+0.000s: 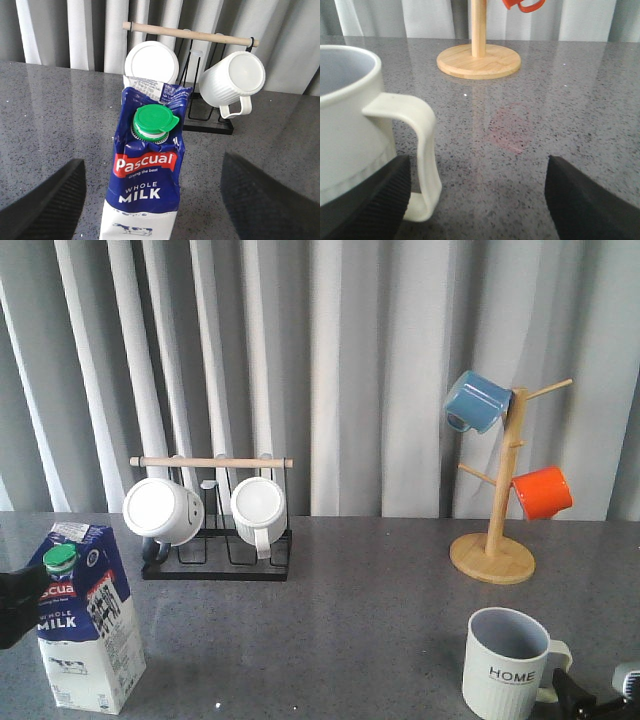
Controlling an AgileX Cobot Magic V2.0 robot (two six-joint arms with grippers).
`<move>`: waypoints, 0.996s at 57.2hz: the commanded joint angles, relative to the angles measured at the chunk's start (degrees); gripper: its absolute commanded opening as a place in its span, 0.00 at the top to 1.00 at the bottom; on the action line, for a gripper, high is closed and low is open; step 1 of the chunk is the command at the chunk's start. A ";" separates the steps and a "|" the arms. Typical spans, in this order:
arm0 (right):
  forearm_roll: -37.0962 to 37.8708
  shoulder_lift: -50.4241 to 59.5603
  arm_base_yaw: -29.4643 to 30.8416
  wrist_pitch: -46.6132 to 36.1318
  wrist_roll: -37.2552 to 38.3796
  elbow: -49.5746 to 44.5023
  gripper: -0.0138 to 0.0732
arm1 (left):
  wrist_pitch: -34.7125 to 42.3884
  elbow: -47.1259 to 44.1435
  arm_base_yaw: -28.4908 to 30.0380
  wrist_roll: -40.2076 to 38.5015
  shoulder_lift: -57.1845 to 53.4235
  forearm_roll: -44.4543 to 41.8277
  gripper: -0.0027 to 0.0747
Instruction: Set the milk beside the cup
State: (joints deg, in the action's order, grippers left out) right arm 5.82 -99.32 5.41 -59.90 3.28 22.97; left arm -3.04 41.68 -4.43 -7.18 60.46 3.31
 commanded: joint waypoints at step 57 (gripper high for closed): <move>-23.59 -4.52 -31.23 8.90 -11.72 24.13 0.83 | 4.38 2.06 -0.34 -0.01 -0.74 0.33 0.27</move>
State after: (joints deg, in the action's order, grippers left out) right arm -11.67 -103.64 -21.15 -48.94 -0.80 41.70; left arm -3.04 41.68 -4.43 -7.18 60.46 3.31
